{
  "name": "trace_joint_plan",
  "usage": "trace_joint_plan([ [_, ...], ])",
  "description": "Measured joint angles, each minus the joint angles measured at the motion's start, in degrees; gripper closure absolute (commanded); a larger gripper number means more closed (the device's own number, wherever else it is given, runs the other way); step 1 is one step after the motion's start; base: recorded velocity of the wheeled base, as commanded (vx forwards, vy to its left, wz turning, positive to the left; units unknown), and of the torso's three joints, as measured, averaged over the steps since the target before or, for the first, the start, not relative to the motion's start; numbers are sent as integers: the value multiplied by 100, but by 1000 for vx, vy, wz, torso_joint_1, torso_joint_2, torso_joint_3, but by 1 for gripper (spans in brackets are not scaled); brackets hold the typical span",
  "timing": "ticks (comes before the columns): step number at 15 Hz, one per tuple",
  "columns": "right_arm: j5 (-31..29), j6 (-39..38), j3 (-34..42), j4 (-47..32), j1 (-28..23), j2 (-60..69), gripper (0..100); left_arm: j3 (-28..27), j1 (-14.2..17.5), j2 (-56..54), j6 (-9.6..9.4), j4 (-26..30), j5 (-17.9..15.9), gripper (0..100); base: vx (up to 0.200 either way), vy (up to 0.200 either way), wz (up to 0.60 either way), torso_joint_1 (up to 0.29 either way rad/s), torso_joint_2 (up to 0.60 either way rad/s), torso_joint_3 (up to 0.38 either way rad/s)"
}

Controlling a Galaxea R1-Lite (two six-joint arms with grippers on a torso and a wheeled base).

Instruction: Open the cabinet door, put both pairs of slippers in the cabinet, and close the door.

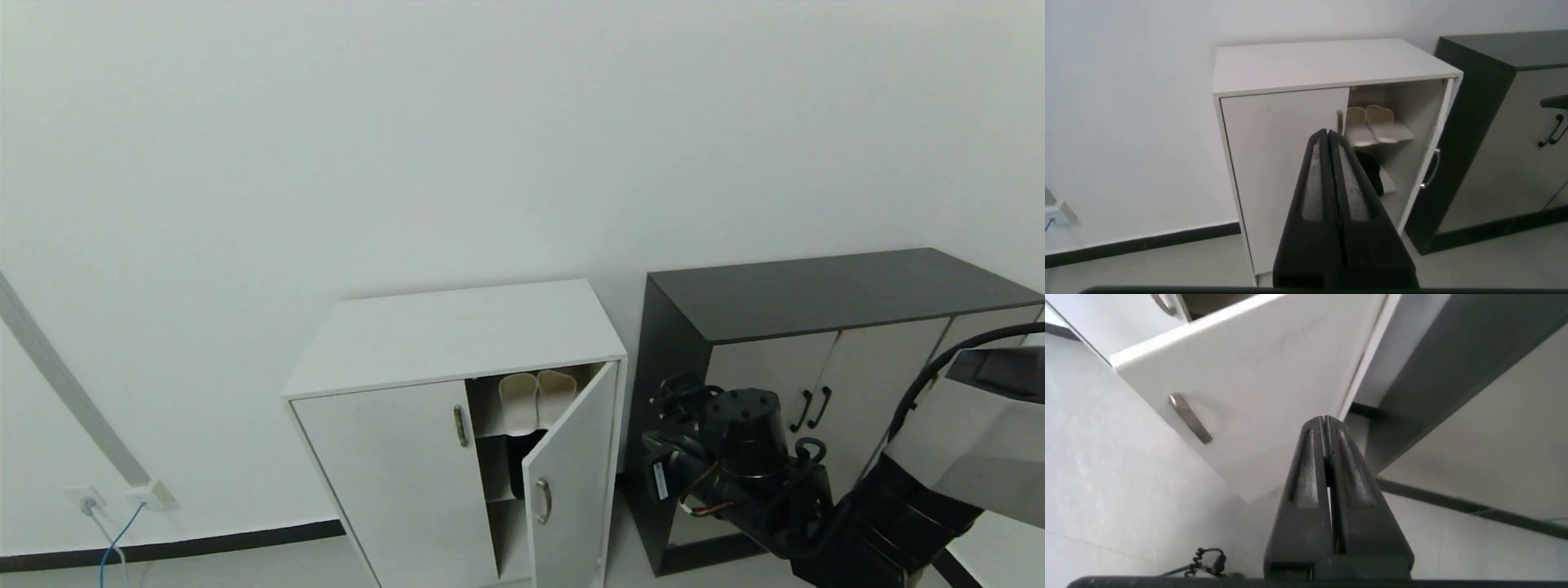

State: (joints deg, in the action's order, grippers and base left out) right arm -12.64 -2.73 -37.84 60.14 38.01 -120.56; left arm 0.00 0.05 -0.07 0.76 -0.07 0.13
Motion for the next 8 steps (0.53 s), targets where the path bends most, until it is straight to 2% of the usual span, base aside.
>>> trace_joint_plan([
  [8,17,262,293,172,-15,-50,100,0,11,0,-5,-4,0,100,0,0,0,0,0,0],
])
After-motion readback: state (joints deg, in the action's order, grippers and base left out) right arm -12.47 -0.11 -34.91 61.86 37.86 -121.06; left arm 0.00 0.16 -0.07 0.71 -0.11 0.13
